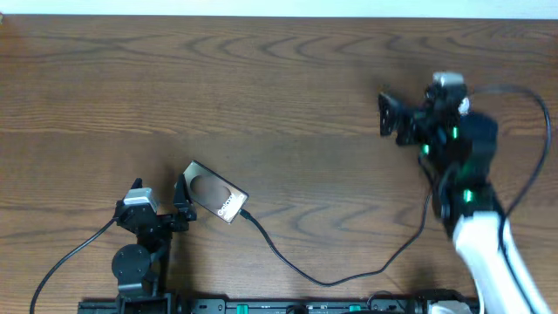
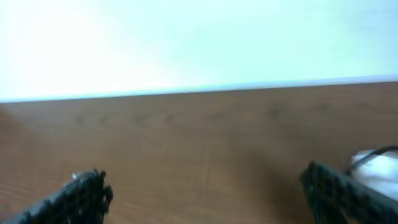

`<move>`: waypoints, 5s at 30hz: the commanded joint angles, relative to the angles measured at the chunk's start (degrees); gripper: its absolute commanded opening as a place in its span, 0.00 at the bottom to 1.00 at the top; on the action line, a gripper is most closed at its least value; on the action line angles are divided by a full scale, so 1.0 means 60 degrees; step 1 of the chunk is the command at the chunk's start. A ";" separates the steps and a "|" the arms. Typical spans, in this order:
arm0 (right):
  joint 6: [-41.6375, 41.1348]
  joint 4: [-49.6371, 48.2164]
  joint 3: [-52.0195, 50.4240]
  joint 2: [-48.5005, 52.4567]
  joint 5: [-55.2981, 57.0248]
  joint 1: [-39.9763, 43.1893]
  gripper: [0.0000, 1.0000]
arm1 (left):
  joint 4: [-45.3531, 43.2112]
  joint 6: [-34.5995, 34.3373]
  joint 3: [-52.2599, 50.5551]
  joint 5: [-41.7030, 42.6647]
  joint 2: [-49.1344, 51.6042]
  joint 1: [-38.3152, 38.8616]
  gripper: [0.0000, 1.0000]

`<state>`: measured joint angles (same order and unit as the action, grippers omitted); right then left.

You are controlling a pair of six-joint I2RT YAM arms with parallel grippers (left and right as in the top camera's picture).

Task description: Plug charger to phone and switch on socket

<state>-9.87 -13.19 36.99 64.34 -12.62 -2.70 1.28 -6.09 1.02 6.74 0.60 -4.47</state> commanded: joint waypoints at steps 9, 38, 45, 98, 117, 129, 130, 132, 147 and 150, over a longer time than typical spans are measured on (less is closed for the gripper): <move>0.0765 -0.1413 -0.3971 -0.5217 0.2116 -0.0146 0.99 | 0.0386 0.0084 -0.0131 0.0164 -0.0062 -0.0047 0.86; 0.1632 0.2911 -0.6113 -1.0677 0.2477 0.0328 0.99 | 0.0382 0.0084 -0.0131 0.0164 -0.0062 -0.0047 0.86; 0.2047 0.2918 -0.6113 -1.0677 0.2401 0.0572 0.99 | 0.0382 0.0084 -0.0131 0.0164 -0.0062 -0.0047 0.86; 0.2018 0.2903 -0.6113 -1.0673 0.2262 0.0568 0.99 | 0.0382 0.0084 -0.0131 0.0164 -0.0062 -0.0047 0.86; 0.2018 0.2903 -0.6113 -1.0673 0.2262 0.0568 0.99 | 0.0386 0.1195 -0.0131 -0.0025 -0.0087 0.1654 0.86; 0.2018 0.2903 -0.6113 -1.0673 0.2266 0.0568 0.99 | 0.0397 0.0863 -0.0131 -0.0233 -0.0087 0.1654 0.86; 0.2018 0.2903 -0.6113 -1.0673 0.2266 0.0568 0.99 | 0.0397 0.0863 -0.0131 -0.0233 -0.0087 0.1654 0.86; 0.2018 0.2903 -0.6113 -1.0673 0.2262 0.0568 0.99 | 0.0393 0.0863 -0.0131 -0.0233 -0.0087 0.1654 0.86; 0.2022 0.2903 -0.6113 -1.0673 0.2266 0.0568 0.99 | 0.0393 0.0863 -0.0131 -0.0233 -0.0062 0.1654 0.86; 0.2018 0.2903 -0.6113 -1.0673 0.2266 0.0568 0.99 | 0.0397 0.0863 -0.0131 -0.0233 -0.0062 0.1654 0.86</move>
<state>3.14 4.01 0.38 0.69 1.04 0.47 1.48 -0.23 1.06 5.63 0.58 5.28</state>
